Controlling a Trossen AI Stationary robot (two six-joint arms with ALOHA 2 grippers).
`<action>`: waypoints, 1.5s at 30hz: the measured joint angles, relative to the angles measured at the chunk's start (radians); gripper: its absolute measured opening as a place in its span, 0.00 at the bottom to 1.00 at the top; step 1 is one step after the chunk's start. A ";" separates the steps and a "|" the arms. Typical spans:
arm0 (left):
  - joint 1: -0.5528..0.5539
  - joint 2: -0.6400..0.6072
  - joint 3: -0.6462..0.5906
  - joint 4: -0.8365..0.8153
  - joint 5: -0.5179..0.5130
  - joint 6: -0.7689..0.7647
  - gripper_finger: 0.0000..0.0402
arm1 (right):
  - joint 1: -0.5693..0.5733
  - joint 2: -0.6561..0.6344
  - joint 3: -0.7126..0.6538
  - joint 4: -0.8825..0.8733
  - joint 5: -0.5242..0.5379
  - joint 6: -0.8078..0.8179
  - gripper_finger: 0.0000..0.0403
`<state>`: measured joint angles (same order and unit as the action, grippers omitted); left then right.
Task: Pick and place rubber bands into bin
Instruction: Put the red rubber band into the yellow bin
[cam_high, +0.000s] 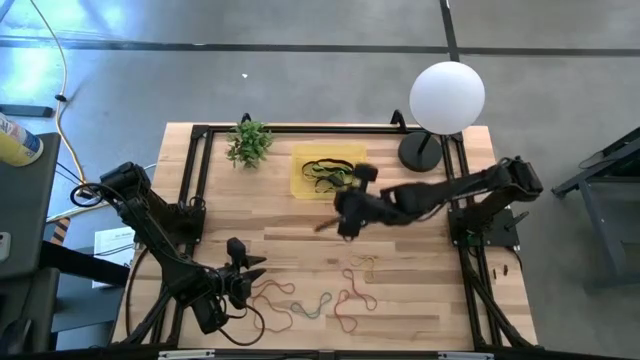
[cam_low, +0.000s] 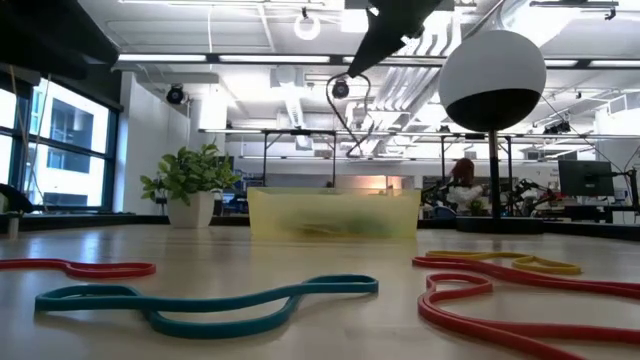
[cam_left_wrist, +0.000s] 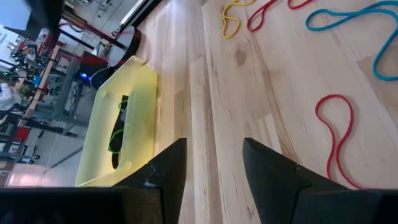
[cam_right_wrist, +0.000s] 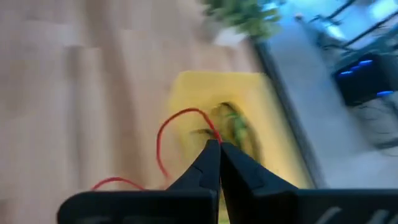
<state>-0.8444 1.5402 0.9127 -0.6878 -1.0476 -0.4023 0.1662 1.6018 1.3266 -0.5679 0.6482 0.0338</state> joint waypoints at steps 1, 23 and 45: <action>0.000 0.000 0.000 0.001 -0.002 0.000 0.36 | -0.024 -0.005 0.000 0.008 0.007 -0.027 0.00; 0.000 0.000 0.000 0.006 -0.013 0.000 0.36 | -0.472 0.079 0.000 0.070 -0.227 -0.144 0.00; 0.001 0.000 0.000 0.007 -0.018 0.000 0.36 | -0.562 0.227 0.000 0.026 -0.528 -0.048 0.02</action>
<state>-0.8436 1.5406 0.9127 -0.6804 -1.0660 -0.4023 -0.3954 1.8286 1.3266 -0.5414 0.1205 -0.0146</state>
